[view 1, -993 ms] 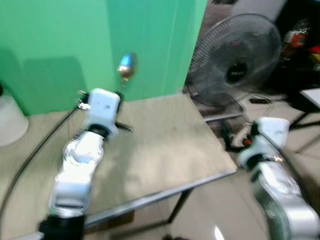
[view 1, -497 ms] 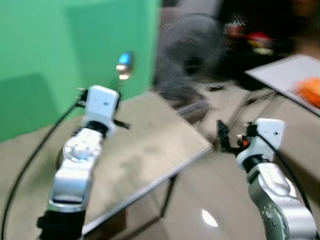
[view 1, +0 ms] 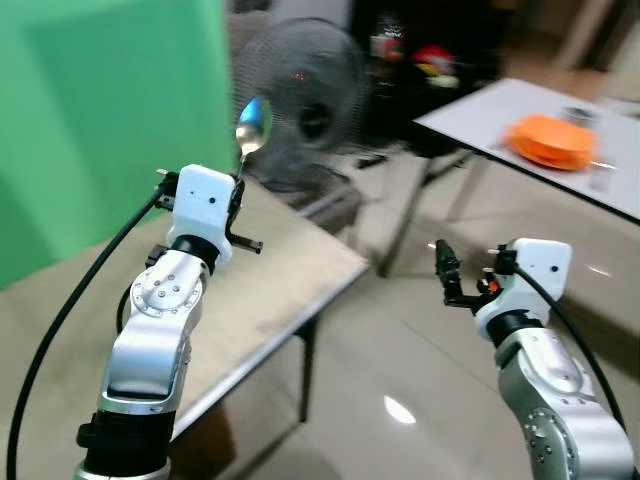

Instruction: Setting the table

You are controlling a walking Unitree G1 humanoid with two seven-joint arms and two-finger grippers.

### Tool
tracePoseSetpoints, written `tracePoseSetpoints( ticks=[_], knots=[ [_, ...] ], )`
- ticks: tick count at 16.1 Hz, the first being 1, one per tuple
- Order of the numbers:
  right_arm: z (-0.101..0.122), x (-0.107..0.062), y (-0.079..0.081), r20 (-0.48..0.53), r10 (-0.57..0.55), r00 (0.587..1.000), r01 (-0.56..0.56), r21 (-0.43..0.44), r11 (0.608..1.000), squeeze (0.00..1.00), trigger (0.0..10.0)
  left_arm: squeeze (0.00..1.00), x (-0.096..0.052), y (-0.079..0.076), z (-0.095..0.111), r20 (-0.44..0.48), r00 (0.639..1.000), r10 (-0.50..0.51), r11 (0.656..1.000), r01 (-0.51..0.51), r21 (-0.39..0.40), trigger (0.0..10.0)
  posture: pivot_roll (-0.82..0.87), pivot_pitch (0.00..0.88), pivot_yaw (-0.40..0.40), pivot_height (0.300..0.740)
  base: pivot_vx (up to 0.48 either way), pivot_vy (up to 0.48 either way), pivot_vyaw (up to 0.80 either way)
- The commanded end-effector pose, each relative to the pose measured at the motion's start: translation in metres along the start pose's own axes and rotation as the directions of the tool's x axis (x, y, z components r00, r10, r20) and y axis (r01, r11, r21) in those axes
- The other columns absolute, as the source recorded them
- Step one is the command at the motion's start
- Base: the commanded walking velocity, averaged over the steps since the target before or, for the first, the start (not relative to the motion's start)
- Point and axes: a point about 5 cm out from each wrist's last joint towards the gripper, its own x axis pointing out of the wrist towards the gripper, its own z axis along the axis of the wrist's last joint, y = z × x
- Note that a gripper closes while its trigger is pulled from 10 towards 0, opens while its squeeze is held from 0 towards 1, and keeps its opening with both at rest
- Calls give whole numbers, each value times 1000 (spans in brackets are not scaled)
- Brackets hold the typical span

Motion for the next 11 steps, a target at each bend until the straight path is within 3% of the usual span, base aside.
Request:
tracePoseSetpoints(
  ticks=[1,3,5,6,8,9,11],
  knots=[
    [4,-1,-7,19,-28,999,28,-14,1000,0,10000,0,2,-9,1,5,999,-43,999,43,-7,10000,44,0,-39,740,0,480,-781],
    [4,-1,-7,20,-30,999,30,-13,999,0,10000,0,3,-10,3,17,999,-43,998,43,39,10000,42,0,-37,740,0,-360,-784],
    [3,-1,-6,21,-30,999,30,-14,999,0,10000,0,4,-11,1,6,999,-51,998,50,36,10000,41,0,-36,740,0,-240,-781],
    [3,-2,-7,19,-30,999,31,-16,999,0,10000,0,3,-14,-5,-23,997,-68,997,67,-36,10000,38,0,-34,740,0,480,-781],
    [2,-2,-8,18,-31,999,31,-17,999,0,10000,0,3,-16,-3,-7,997,-73,997,73,0,10000,37,0,-36,740,0,474,-784],
    [2,-2,-8,18,-30,999,31,-22,999,0,10000,0,3,-18,-1,14,997,-80,995,79,56,10000,37,0,-35,740,0,-480,-788],
    [2,-2,-8,20,-31,999,31,-34,999,0,10000,0,3,-21,-4,0,998,-69,996,68,58,10000,37,0,-36,740,0,-480,-784]
  ],
)
